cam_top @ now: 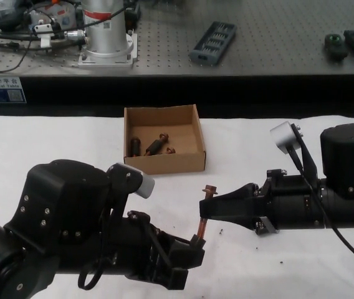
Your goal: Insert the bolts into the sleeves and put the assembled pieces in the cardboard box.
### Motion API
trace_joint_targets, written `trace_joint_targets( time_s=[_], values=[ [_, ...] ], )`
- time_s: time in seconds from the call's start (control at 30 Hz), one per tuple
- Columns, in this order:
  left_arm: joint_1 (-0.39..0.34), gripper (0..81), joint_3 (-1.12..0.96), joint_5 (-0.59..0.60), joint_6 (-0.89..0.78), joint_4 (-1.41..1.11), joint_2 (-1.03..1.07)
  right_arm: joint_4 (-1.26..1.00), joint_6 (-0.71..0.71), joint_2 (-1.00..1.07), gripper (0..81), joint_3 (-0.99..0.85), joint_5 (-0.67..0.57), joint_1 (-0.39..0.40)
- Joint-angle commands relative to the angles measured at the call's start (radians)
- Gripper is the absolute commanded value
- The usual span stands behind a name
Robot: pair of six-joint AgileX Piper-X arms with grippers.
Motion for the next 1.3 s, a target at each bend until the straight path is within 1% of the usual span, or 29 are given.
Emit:
trace_joint_targets(
  time_s=[0.0, 0.17, 0.4, 0.57, 0.7, 0.87, 1.1, 1.27],
  values=[
    [-0.001, 3.1, -0.005, -0.011, -0.033, -0.037, -0.011, -0.002, -0.005, -0.020, 5.0, -0.003, -0.068, 0.001],
    [-0.001, 3.1, -0.005, -0.047, -0.088, -0.068, -0.011, -0.002, 0.010, -0.039, 5.0, -0.003, -0.081, -0.002],
    [-0.001, 3.1, -0.005, -0.149, -0.189, -0.142, -0.011, 0.037, 0.008, -0.099, 5.0, -0.003, -0.087, -0.045],
    [-0.001, 3.1, -0.005, -0.157, -0.233, -0.218, -0.011, 0.084, -0.025, -0.099, 5.0, -0.003, -0.107, -0.048],
    [-0.001, 3.1, -0.005, -0.137, -0.235, -0.254, -0.011, 0.086, -0.027, -0.099, 5.0, -0.003, -0.107, -0.048],
    [-0.001, 3.1, -0.005, -0.047, -0.235, -0.254, -0.011, 0.086, -0.027, -0.099, 5.0, -0.003, -0.107, -0.048],
    [-0.001, 3.1, -0.005, 0.016, -0.215, -0.265, -0.011, 0.088, -0.049, -0.099, 5.0, -0.003, -0.107, -0.048],
    [-0.001, 3.1, -0.005, 0.024, -0.173, -0.292, -0.011, 0.113, -0.072, -0.099, 5.0, -0.003, -0.107, -0.048]
  ],
)
